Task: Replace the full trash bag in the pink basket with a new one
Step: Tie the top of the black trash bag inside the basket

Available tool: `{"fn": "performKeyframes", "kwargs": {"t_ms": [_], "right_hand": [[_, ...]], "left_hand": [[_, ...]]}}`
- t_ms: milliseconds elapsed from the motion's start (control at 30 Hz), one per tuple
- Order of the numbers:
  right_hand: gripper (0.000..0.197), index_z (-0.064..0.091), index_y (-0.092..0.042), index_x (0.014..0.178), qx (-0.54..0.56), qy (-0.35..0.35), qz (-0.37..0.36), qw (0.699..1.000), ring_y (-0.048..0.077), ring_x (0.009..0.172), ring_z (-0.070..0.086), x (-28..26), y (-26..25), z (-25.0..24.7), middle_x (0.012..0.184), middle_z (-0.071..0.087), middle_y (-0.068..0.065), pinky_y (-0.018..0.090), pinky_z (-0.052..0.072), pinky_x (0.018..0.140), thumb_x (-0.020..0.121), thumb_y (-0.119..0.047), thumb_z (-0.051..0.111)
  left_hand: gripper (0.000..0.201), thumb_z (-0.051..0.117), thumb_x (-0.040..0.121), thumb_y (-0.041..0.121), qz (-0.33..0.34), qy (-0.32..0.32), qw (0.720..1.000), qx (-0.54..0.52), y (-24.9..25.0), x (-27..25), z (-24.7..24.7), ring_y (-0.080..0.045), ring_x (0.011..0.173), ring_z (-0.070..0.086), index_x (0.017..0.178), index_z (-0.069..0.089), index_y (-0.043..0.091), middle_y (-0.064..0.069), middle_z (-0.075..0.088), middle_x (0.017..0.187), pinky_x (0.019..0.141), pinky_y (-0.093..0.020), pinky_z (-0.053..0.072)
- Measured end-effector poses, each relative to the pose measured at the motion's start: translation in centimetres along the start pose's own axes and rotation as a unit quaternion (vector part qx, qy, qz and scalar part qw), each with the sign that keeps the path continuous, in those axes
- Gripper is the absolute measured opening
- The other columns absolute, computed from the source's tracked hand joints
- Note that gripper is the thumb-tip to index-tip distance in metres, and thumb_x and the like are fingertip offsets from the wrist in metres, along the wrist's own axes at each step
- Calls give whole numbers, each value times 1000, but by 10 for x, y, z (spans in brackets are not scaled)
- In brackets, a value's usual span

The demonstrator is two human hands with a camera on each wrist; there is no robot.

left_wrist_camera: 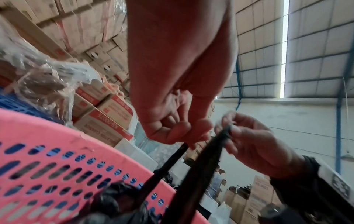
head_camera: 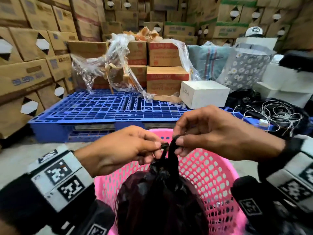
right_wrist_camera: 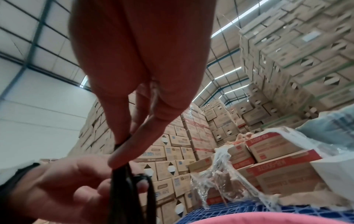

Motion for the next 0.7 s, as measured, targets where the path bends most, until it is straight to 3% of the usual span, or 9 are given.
{"fn": "performKeyframes", "kwargs": {"t_ms": [67,167,233,300,400,467,533,633,700], "right_hand": [[3,63,6,82,45,22,9,999,22,65,70,7,-1,4,72,70,19,25,60,64,81,8,61],[4,64,9,83,90,38,31,995,21,62,70,11,2,5,71,71,19,24,60,63,79,9,63],[4,65,8,81,105,52,43,992,19,62,69,12,3,6,71,71,19,24,60,65,79,10,63],[7,65,5,82,99,74,54,991,20,65,69,14,6,7,73,70,18,24,60,67,79,11,63],[20,66,-2,97,10,80,82,993,20,79,69,14,12,7,87,70,8,25,57,74,81,9,60],[26,67,-19,103,-124,-1,92,988,6,83,65,11,12,14,97,70,-4,20,52,73,82,-5,62],[14,68,-24,95,-201,-70,94,973,-1,74,58,7,14,24,97,69,-4,18,46,69,82,-20,65],[5,70,-24,85,-243,-34,58,968,-2,78,58,8,21,29,94,69,-7,22,49,78,82,-27,67],[5,71,-24,84,-260,-7,21,965,-8,94,57,9,25,27,111,65,-16,17,45,86,81,-26,68]], "left_hand": [[31,46,92,1,-1,-27,999,-37,-1,1,12,-8,46,43,73,67,15,-2,58,61,45,-14,33],[22,49,87,4,5,-32,997,-63,-2,-3,17,-10,46,43,73,61,14,-3,57,59,46,-20,31],[14,53,78,12,20,-29,999,-32,-1,-5,16,-11,45,45,65,60,13,-3,57,57,49,-24,31],[18,59,80,17,33,-25,999,18,-1,-6,13,-11,47,45,62,62,12,-3,55,57,50,-23,32],[21,58,90,16,38,-20,997,60,-1,-6,7,-10,50,45,76,69,5,-1,52,57,48,-13,35],[19,56,90,14,42,-29,997,60,1,-7,3,-8,50,45,77,68,8,-1,51,57,48,-10,36],[20,56,90,16,39,-38,996,68,3,-7,-1,-7,49,45,75,68,13,0,51,57,48,-11,36],[24,58,89,21,1,-48,994,94,2,-6,-3,-7,43,46,68,68,17,4,52,51,44,-16,31],[24,60,87,21,-44,-54,993,96,-1,-4,-5,-6,35,45,65,68,15,5,52,46,39,-17,27]]}}
Point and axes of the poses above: each hand's wrist, its own x-axis towards the middle knuckle, its own z-axis out of the palm, y = z × x, the point moved 2 cm from there along x, towards the middle knuckle
